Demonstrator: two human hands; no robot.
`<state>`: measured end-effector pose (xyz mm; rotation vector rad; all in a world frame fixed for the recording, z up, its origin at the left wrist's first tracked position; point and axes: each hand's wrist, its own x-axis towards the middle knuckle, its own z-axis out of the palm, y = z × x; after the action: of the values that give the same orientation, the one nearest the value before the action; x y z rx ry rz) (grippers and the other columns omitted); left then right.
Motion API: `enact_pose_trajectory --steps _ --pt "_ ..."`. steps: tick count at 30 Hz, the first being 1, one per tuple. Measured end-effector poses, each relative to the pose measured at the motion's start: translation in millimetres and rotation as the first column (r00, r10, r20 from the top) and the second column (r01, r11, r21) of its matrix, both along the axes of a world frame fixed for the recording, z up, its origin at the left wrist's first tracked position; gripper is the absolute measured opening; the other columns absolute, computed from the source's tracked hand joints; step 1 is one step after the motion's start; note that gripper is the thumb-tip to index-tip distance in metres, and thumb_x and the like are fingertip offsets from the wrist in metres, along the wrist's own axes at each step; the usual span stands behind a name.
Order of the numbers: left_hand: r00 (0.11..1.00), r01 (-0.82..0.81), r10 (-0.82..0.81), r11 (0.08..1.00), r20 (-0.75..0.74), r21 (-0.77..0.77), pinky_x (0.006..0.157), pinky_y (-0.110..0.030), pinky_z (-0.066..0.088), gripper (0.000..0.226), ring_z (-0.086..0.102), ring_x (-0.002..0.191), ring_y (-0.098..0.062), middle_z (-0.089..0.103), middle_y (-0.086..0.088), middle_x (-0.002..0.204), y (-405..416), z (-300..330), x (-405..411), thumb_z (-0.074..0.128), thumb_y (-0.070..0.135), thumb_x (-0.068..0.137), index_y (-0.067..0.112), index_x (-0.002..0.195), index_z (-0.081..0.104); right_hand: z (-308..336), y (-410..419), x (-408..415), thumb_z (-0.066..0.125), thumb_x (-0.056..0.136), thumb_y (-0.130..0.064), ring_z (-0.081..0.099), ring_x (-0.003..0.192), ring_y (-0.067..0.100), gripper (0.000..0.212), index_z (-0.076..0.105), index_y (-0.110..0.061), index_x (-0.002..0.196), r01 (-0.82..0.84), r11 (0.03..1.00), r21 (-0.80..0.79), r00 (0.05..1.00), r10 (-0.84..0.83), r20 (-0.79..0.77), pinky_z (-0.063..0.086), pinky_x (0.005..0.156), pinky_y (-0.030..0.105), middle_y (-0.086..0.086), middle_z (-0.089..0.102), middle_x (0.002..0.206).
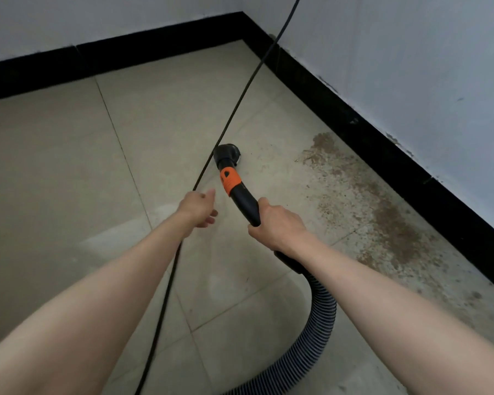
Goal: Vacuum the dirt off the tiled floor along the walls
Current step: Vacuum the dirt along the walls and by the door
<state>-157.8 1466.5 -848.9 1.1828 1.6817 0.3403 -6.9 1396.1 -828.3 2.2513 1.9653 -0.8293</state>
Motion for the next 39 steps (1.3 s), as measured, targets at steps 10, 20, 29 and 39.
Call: enact_pose_trajectory --steps 10,20,29,39 --pt "0.869 -0.128 0.201 0.974 0.452 -0.188 0.062 -0.024 0.046 0.036 0.058 0.070 -0.017 0.061 -0.009 0.079 -14 -7 48 0.054 0.033 0.095 -0.001 0.107 0.055 -2 -12 13 0.052 0.096 -0.044 0.062 0.103 0.034 0.040 0.041 -0.011 0.115 0.030 0.999 -0.031 0.998 -0.032 -0.058 0.037 0.071 0.033 0.013 0.062 0.114" --pt "0.817 -0.180 0.264 0.961 0.512 -0.209 0.057 -0.025 0.050 0.050 0.063 0.082 -0.020 0.058 -0.020 0.118 -13 -7 63 0.050 0.029 0.098 -0.007 0.131 0.038 -4 -25 28 0.041 0.097 -0.058 0.069 0.084 0.030 0.045 0.049 -0.014 0.092 0.152 0.987 -0.050 0.923 -0.160 -0.350 0.054 0.084 0.045 0.007 0.070 0.085" --pt "0.777 -0.173 0.282 0.956 0.563 -0.239 0.062 -0.026 0.050 0.048 0.061 0.088 -0.018 0.059 -0.014 0.115 1 -14 58 0.044 0.031 0.100 -0.005 0.131 0.041 -23 -27 29 0.044 0.090 -0.066 0.065 0.078 0.021 0.045 0.051 -0.025 0.072 0.220 0.975 -0.033 0.908 -0.218 -0.358 0.050 0.072 0.034 -0.003 0.067 0.076" --pt "0.800 -0.261 0.335 0.941 0.497 -0.213 0.089 -0.038 0.047 0.032 0.051 0.069 -0.020 0.051 -0.007 0.080 48 -9 97 0.032 0.035 0.103 0.006 0.106 0.044 -31 23 30 0.047 0.089 -0.064 0.066 0.080 0.026 0.044 0.052 -0.024 0.071 0.302 0.953 -0.004 0.860 -0.275 -0.429 0.051 0.069 0.034 0.002 0.067 0.081"
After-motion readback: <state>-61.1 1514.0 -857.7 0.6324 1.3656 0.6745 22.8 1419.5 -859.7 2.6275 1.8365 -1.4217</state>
